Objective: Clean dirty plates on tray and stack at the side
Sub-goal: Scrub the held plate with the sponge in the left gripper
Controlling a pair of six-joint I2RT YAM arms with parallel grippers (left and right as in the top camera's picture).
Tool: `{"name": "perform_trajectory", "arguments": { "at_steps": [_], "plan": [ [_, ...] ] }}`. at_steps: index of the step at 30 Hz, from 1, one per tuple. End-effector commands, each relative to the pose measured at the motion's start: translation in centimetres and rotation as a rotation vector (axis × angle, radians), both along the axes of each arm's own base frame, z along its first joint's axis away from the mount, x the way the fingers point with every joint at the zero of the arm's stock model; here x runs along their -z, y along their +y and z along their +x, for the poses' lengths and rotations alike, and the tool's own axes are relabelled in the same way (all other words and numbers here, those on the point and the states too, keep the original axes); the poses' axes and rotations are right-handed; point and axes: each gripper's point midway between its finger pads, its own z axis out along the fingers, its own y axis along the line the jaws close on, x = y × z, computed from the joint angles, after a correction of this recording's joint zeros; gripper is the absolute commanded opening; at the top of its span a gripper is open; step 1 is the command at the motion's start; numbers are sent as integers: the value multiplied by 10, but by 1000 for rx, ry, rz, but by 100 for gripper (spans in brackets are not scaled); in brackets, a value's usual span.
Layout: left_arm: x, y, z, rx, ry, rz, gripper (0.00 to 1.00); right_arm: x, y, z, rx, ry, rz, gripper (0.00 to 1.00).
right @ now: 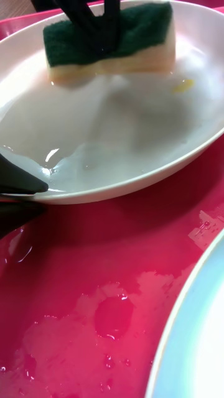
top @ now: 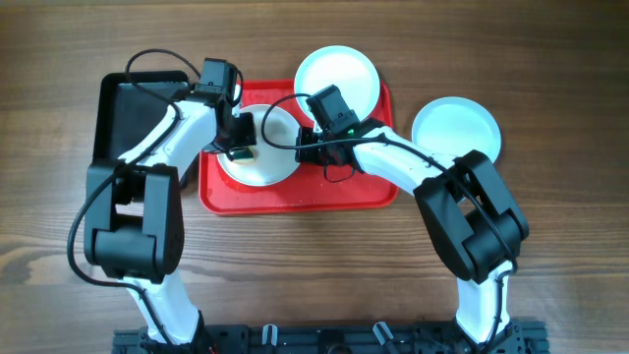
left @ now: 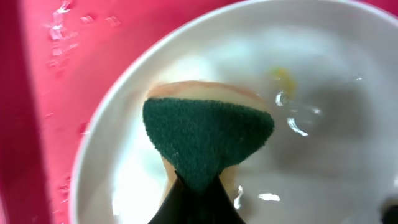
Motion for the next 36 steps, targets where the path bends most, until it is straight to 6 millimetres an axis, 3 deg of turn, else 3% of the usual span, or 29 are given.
{"name": "perform_trajectory", "arguments": {
  "at_steps": [1,13,18,23,25,28,30,33,36],
  "plan": [
    [21,-35,-16,106,69,-91,4,4,17,-20,-109,29,24,4],
    [20,-61,-52,338,157,-144,4,5,28,-31,-160,20,17,4],
    [19,-64,-46,374,126,-149,4,5,28,-31,-160,20,17,4],
    [17,-66,-27,346,52,-141,4,5,28,-31,-161,19,16,4],
    [19,-52,-15,238,29,-69,4,5,28,-31,-161,19,16,4],
    [21,8,-2,-129,-4,195,4,5,28,-31,-161,19,16,4],
    [18,32,-5,-263,-8,281,4,5,28,-31,-161,19,16,4],
    [20,37,-13,-301,27,275,4,5,28,-30,-161,19,16,4],
    [24,23,-22,-239,88,194,4,5,28,-31,-161,19,16,4]
  ]
}}
